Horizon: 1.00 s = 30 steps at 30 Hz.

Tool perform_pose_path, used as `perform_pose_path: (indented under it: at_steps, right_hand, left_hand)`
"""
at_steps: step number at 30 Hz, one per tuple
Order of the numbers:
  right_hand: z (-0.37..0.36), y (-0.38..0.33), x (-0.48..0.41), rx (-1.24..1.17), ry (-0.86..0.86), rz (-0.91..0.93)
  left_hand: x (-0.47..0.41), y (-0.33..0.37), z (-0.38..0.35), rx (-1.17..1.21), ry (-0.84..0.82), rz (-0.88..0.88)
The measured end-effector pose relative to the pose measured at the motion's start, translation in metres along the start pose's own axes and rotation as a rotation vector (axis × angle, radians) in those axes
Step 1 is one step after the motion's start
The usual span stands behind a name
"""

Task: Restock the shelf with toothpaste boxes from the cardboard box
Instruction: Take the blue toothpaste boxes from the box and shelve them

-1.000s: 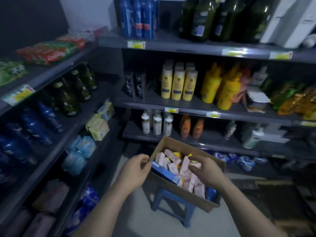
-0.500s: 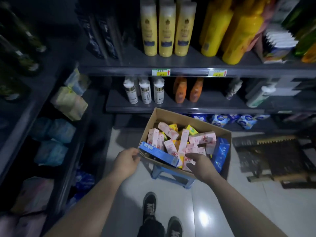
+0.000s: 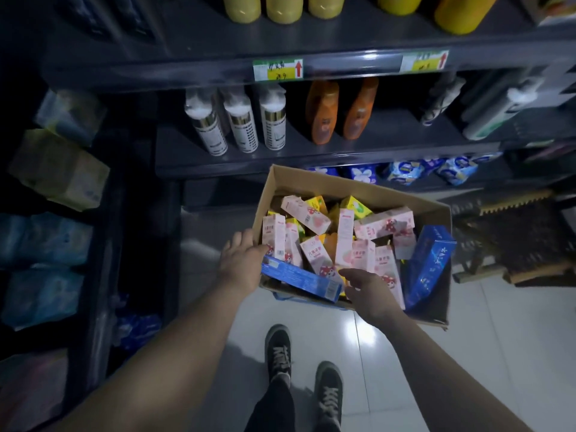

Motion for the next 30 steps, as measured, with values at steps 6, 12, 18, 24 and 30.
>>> perform_pose_path:
  at_steps: [6,12,18,24,30]
  right_hand:
    - [0.006,0.007,-0.012,-0.118,0.092,-0.001]
    - [0.03,-0.003,-0.008,-0.509,0.263,-0.05]
    - [0.046,-0.024,0.01,-0.781,0.241,-0.078]
    - [0.061,-0.035,0.03,-0.653,0.157,-0.172]
    - [0.077,-0.028,0.042,-0.998,-0.038,-0.192]
  left_hand:
    - [-0.018,-0.009,0.004,0.069,-0.033,-0.131]
    - [-0.013,-0.018,0.036,0.969,-0.37,0.072]
    - [0.002,-0.02,0.05,1.217,-0.479,0.14]
    - [0.017,-0.012,0.076,1.282,-0.517,0.094]
    - [0.032,0.001,0.092,1.479,-0.584,0.095]
Point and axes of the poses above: each hand's wrist, its own x-axis away from the middle knuckle, its own z-axis out of the back of the hand, y = z × x, the point moved 2 cm from there along -x, towards the middle knuckle, and after that the axes turned 13 degrees about -x, right-handed, at the moved point
